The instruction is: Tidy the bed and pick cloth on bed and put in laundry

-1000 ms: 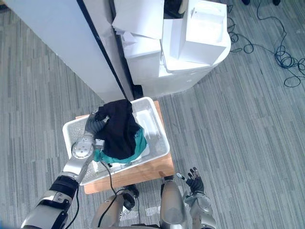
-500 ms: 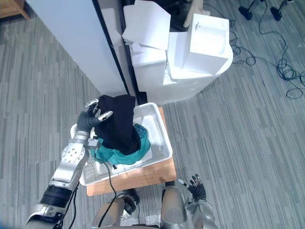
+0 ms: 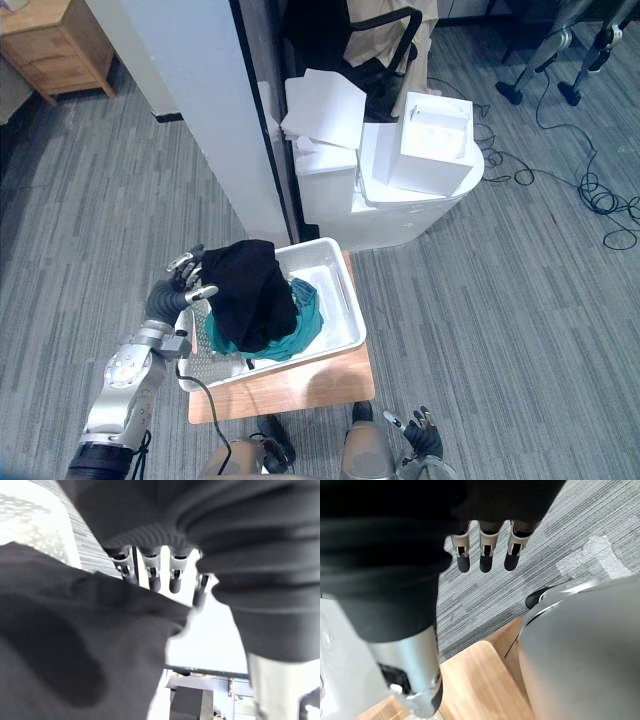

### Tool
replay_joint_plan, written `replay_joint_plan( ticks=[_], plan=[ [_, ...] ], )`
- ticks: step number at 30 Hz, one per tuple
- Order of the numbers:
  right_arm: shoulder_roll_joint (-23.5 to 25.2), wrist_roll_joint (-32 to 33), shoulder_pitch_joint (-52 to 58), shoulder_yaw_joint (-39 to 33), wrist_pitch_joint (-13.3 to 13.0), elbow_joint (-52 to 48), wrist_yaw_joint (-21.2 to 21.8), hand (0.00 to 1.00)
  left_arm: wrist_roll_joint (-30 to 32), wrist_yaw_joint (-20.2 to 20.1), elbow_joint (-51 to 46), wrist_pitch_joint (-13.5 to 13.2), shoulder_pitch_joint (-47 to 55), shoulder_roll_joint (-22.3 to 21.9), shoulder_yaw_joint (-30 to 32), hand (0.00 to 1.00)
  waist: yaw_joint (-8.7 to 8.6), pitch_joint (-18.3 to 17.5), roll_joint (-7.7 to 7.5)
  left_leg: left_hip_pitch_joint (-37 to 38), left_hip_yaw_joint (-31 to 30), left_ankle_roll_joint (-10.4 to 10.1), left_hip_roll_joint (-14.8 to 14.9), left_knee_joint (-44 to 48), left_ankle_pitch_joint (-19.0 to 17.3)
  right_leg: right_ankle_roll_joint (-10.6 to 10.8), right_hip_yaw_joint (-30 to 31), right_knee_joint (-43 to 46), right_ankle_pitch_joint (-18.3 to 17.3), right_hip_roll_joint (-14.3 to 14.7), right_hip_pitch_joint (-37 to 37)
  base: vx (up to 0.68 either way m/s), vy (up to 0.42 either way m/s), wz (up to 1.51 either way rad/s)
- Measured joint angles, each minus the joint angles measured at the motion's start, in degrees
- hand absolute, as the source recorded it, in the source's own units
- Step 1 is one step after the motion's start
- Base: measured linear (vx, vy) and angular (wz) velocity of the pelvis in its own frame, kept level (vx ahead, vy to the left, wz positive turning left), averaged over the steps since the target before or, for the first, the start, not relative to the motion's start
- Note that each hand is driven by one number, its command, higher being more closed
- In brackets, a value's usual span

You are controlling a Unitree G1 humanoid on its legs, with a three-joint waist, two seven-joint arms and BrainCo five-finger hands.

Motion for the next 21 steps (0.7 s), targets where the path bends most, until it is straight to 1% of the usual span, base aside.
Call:
replay_joint_plan(
  ticks=[3, 4, 5, 6, 7, 8, 9, 11, 12, 14, 15, 18, 20, 21],
  plan=[
    [-0.16, 0.00, 0.50, -0.88, -0.02, 0.54, 0.17, 0.00, 0.89, 0.18, -0.49, -0.57, 0.31, 0.00, 1.09, 0.00, -0.20, -0.98, 0.65, -0.02, -0.15, 0.34, -0.09, -0.28, 0.41, 0.49, 0.11, -0.57, 0.31, 0.23, 0.16, -0.06, -0.017, -0.01],
    [-0.27, -0.01, 0.80, -1.19, -0.04, 0.95, 0.38, 0.00, 0.89, 0.93, -1.43, -1.39, 0.36, 0.03, 1.35, 0.00, -0.22, -1.34, 0.84, 0.04, -0.28, 0.35, -0.09, -0.29, 0.47, 0.51, 0.10, -0.71, 0.39, 0.26, 0.33, -0.03, -0.010, 0.05],
    [-0.31, -0.05, 0.92, -1.82, -0.02, 1.99, 0.71, 0.00, 0.93, 2.47, -3.51, -2.24, 0.66, 0.05, 1.66, 0.00, -0.37, -1.40, 0.90, 0.42, -0.60, 0.38, -0.09, -0.27, 0.49, 0.54, -0.04, -0.97, 0.43, 0.29, 0.97, -0.02, -0.005, 0.07],
    [-0.33, -0.15, 1.08, -1.89, -0.03, 2.26, 0.80, 0.00, 0.93, 3.17, -4.15, -2.82, 0.75, 0.06, 1.75, 0.00, -0.37, -1.41, 0.89, 0.60, -0.68, 0.38, -0.09, -0.29, 0.50, 0.54, -0.04, -1.00, 0.43, 0.29, 1.18, 0.00, -0.002, 0.06],
    [-0.34, -0.45, 1.73, -1.95, -0.04, 2.63, 0.95, 0.00, 0.94, 4.92, -5.81, -3.92, 1.19, 0.06, 2.36, 0.00, -0.26, -1.45, 0.86, 1.22, -0.69, 0.37, -0.09, -0.36, 0.50, 0.54, -0.04, -1.09, 0.43, 0.33, 1.78, 0.01, 0.002, 0.05],
    [-0.32, -0.52, 2.74, -1.99, -0.04, 2.89, 1.13, 0.00, 1.13, 6.71, -6.73, -4.54, 1.79, 0.05, 3.81, 0.00, -0.37, -2.36, 0.90, 1.26, -0.90, 0.37, -0.12, -0.38, 0.50, 0.54, -0.09, -1.49, 0.44, 0.33, 2.17, 0.02, 0.002, 0.04],
    [-0.30, -0.54, 3.08, -2.03, -0.04, 3.14, 1.27, 0.00, 1.54, 7.47, -6.92, -4.57, 1.90, 0.05, 4.39, 0.00, -0.37, -2.79, 0.86, 1.24, -0.94, 0.37, -0.13, -0.42, 0.50, 0.56, -0.11, -1.68, 0.45, 0.34, 2.25, 0.04, 0.002, 0.08],
    [-0.14, -1.98, 3.96, -2.86, -0.05, 4.43, 1.78, 0.00, 3.69, 10.98, -7.03, -4.63, 1.88, 0.10, 6.90, 0.00, -0.35, -3.26, 0.81, 2.46, -1.12, 0.37, -0.13, -0.55, 0.50, 0.64, -0.25, -2.26, 0.53, 0.41, 3.92, 0.05, 0.006, 0.06],
    [0.03, -2.20, 4.21, -3.39, -0.13, 4.90, 1.94, 0.00, 3.74, 11.93, -7.05, -4.63, 1.90, 0.12, 7.97, 0.00, -0.30, -3.28, 0.79, 3.21, -1.12, 0.37, -0.17, -0.79, 0.50, 0.64, -0.26, -2.39, 0.53, 0.42, 4.61, 0.03, 0.011, 0.03],
    [0.36, -2.96, 4.82, -4.32, -0.64, 6.47, 2.04, 0.00, 3.73, 15.39, -7.10, -4.62, 2.24, 0.36, 10.96, 0.00, -0.15, -4.81, 0.74, 3.96, -1.14, 0.33, -0.38, -1.56, 0.52, 0.64, -0.30, -2.94, 0.53, 0.50, 5.32, 0.00, 0.000, 0.00],
    [0.38, -3.46, 4.93, -4.47, -0.68, 6.68, 2.05, 0.00, 3.70, 16.13, -7.11, -4.60, 2.30, 0.38, 12.13, 0.00, -0.15, -5.15, 0.75, 4.15, -1.16, 0.33, -0.43, -1.66, 0.52, 0.64, -0.36, -3.04, 0.53, 0.47, 5.55, 0.00, 0.000, 0.00],
    [0.61, -4.90, 5.52, -5.24, -1.26, 7.38, 2.21, 0.00, 2.72, 19.10, -7.13, -4.17, 3.10, 0.44, 15.69, 0.00, 0.07, -6.21, 0.58, 5.51, -1.51, 0.32, -0.61, -2.20, 0.53, 0.65, -1.01, -4.05, 0.54, 0.41, 7.57, 0.01, 0.004, 0.08],
    [0.70, -5.13, 5.97, -5.45, -1.29, 7.65, 2.79, 0.00, 0.40, 20.83, -7.12, -3.55, 4.20, 0.34, 17.57, 0.00, 0.16, -7.33, 0.27, 5.72, -2.00, 0.31, -0.66, -2.34, 0.52, 0.65, -1.56, -4.64, 0.54, 0.40, 8.36, 0.01, -0.005, 0.15],
    [0.71, -6.23, 6.23, -5.48, -1.29, 7.82, 3.26, 0.00, -1.62, 21.89, -7.11, -3.11, 4.83, 0.17, 19.17, 0.00, 0.33, -7.62, 0.02, 5.99, -2.48, 0.26, -0.68, -2.40, 0.49, 0.65, -1.90, -5.06, 0.53, 0.41, 9.08, 0.00, -0.009, 0.17]
  ],
)
